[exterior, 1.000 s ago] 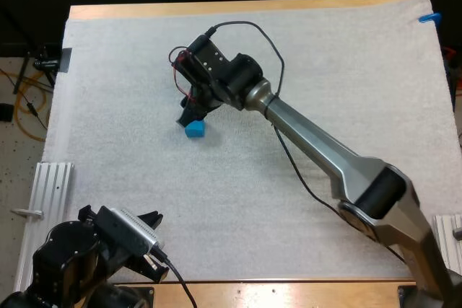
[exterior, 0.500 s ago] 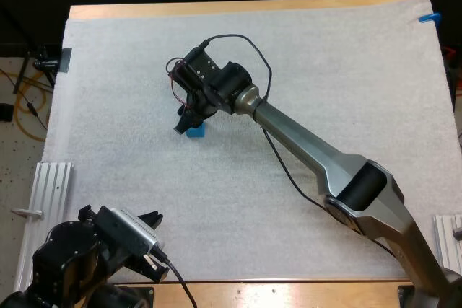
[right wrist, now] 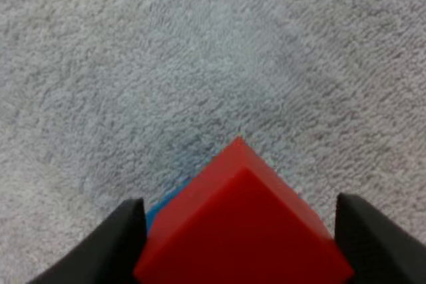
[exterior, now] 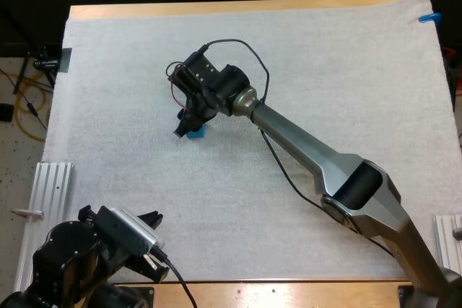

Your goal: Stack red cube on blue cube

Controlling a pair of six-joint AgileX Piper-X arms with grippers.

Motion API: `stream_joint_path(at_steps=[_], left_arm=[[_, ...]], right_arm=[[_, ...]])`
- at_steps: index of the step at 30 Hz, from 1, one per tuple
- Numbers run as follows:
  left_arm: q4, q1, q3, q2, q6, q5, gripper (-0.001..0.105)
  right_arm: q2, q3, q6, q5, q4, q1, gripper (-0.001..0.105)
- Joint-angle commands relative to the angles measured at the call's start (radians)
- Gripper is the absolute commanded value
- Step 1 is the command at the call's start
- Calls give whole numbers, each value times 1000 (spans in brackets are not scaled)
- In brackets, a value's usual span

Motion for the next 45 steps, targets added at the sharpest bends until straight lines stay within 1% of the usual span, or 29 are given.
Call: stream_joint_path(at_steps=[1, 10, 17, 22, 23, 24, 27, 32, 38, 40, 43, 45], left_arm=[[-2, -4, -6, -2, -10, -6, 0], [-2, -4, -6, -2, -10, -6, 0], [-2, -4, -6, -2, -10, -6, 0], [-2, -4, -6, -2, -10, -6, 0], [-2, -4, -6, -2, -10, -6, 0], [-2, -4, -6, -2, -10, -6, 0], [-2, -4, -6, -2, -10, -6, 0], [-2, -4, -6, -2, -10, -6, 0], [-2, -4, -6, -2, -10, -6, 0], [-2, -4, -6, -2, -10, -6, 0], [-2, -4, -6, -2, -10, -6, 0], [-2, -4, -6, -2, -10, -6, 0]], right_arm=[[-1, -10, -4, -6, 16, 2, 32], [-1, -10, -4, -9, 38, 11, 32], [-1, -10, -7, -3, 29, 35, 32], [-1, -10, -10, 59, 30, 34, 32], [-1, -10, -12, 72, 30, 34, 35], [-1, -10, -11, 72, 30, 34, 40], [-1, -10, -11, 83, 27, 34, 51], [-1, -10, -11, 111, 6, 34, 52], [-1, -10, -11, 110, 7, 34, 52], [-1, -10, -11, 106, 7, 34, 55], [-1, -10, -11, 107, 7, 34, 64], [-1, -10, -11, 103, 7, 34, 66]])
